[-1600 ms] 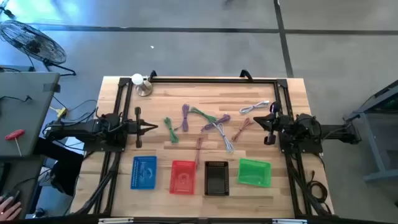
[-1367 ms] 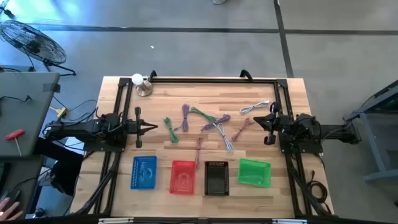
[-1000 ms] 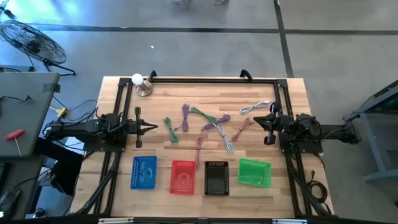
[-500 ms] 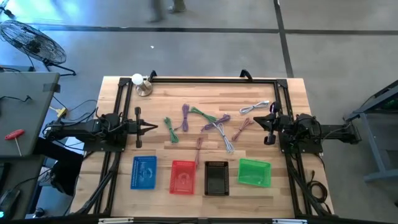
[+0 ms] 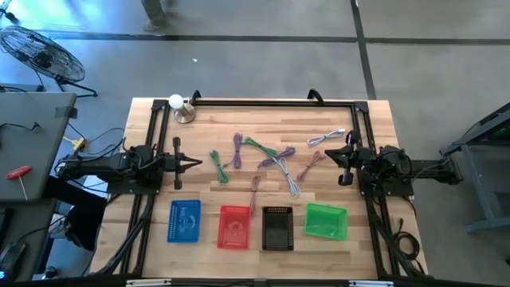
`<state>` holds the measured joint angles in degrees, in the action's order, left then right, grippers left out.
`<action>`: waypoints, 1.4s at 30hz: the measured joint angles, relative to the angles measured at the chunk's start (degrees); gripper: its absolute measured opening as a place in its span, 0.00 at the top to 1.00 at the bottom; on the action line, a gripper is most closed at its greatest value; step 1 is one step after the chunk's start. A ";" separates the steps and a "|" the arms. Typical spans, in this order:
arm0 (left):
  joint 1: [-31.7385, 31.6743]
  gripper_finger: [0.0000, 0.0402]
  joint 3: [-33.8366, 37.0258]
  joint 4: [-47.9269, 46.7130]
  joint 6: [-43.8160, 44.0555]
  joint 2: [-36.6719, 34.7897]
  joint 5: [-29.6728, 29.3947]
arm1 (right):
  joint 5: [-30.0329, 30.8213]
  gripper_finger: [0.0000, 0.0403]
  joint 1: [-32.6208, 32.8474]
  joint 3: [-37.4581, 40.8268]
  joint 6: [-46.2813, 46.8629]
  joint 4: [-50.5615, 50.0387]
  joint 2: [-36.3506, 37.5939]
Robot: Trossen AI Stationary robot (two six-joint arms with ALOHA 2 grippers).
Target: Pick & Place USB Port
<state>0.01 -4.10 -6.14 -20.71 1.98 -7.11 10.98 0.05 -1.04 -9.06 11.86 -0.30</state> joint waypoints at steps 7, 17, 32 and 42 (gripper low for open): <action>0.00 1.00 0.00 0.01 0.02 -0.01 0.02 | 0.00 1.00 0.00 0.00 -0.23 0.00 -0.02; 0.00 1.00 0.00 0.12 15.30 -0.01 2.31 | 0.00 1.00 0.00 0.00 3.56 0.01 0.00; 0.00 1.00 0.00 -0.04 21.28 0.02 2.49 | 0.34 1.00 0.00 -0.93 0.21 -2.86 -1.10; 0.00 1.00 -0.02 -0.15 25.75 0.13 -1.42 | 17.31 0.88 -0.07 -19.34 -1.92 -16.76 -11.67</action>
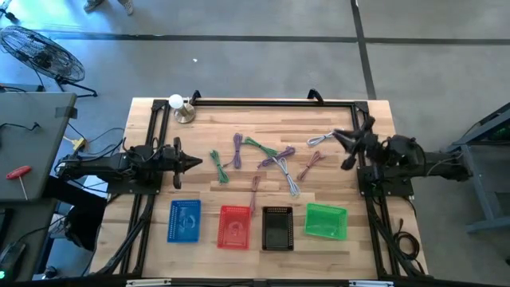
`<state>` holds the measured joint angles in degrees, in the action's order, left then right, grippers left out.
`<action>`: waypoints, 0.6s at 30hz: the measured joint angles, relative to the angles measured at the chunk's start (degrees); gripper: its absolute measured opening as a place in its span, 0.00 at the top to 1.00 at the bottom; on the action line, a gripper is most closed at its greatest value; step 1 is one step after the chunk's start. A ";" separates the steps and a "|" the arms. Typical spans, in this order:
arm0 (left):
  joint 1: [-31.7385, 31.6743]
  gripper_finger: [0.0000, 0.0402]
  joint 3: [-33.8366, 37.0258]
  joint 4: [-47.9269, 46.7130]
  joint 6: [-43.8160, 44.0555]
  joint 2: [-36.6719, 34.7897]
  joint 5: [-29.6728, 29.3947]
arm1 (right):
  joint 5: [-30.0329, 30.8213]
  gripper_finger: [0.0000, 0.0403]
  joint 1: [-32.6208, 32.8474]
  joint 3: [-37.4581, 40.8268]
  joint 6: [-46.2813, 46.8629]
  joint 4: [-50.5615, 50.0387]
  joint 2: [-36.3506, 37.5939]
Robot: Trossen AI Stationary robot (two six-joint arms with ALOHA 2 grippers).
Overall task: Pick & Place USB Port
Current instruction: Put the top light blue charger cable into the blue bin
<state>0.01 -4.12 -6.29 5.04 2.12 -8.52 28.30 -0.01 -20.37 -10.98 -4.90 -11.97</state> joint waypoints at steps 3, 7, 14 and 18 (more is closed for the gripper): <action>0.00 1.00 -0.02 -0.02 -0.09 0.43 -1.11 | 3.68 0.80 0.02 -7.00 2.94 -4.10 -7.17; 0.00 1.00 -0.06 -0.02 -0.29 1.29 -3.85 | 9.92 0.70 -0.18 -18.35 2.53 -17.01 -17.56; 0.00 0.91 -0.09 0.02 5.26 2.86 -5.36 | 6.45 0.63 -7.55 -42.10 4.73 -46.19 -34.36; 0.00 0.76 0.04 1.30 7.23 4.18 -7.09 | -0.06 0.63 -13.89 -51.80 5.29 -58.06 -41.84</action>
<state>0.01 -4.08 -4.98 12.26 6.30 -15.61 28.24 -13.90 -72.18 -5.69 -62.96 -53.80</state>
